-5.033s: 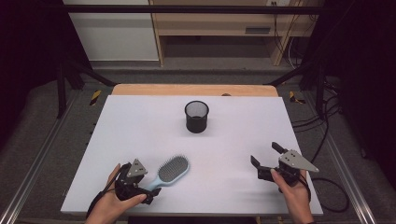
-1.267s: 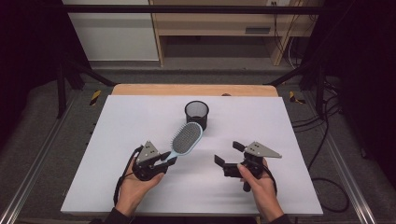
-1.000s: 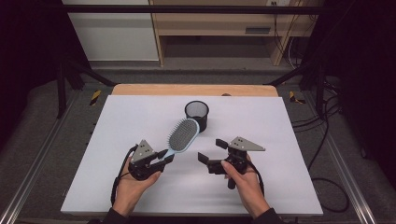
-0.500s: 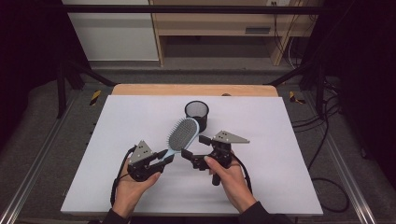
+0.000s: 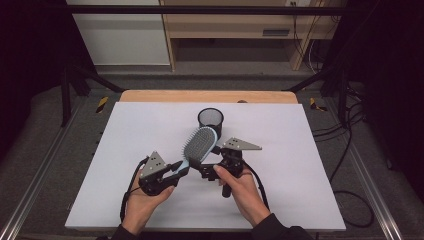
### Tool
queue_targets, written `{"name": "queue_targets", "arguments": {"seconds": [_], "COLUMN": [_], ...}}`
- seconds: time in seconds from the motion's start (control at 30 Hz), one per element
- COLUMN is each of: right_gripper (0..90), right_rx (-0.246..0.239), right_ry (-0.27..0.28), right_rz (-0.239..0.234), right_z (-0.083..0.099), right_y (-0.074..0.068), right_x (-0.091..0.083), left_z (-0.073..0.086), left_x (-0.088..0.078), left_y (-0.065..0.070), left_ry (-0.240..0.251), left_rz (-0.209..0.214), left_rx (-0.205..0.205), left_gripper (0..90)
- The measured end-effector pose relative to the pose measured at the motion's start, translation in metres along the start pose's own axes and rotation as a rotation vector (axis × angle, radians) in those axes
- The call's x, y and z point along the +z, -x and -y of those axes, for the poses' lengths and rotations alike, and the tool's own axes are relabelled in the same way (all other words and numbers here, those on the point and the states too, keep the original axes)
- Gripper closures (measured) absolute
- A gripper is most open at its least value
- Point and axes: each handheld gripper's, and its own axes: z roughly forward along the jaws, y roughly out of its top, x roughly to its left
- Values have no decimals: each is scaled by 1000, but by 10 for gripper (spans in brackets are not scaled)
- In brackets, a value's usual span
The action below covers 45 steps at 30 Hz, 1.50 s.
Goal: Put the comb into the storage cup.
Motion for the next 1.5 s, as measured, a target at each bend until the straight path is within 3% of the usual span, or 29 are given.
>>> {"name": "queue_targets", "arguments": {"seconds": [0.23,0.4,0.87,1.5], "right_gripper": [55,77,280,361], "right_rx": [4,34,141,150], "right_ry": [-1,10,20,22], "right_rz": [-2,-2,0,-8], "right_z": [-5,-8,-15,-16], "right_y": [-1,1,8,8], "right_x": [5,7,14,12], "left_z": [0,-1,2,3], "left_x": [-2,-1,0,3], "left_y": [0,3,1,4], "left_ry": [15,19,30,26], "left_rz": [-1,-4,-24,-25], "left_rx": [-1,10,27,38], "left_gripper": [697,697,697,698]}}
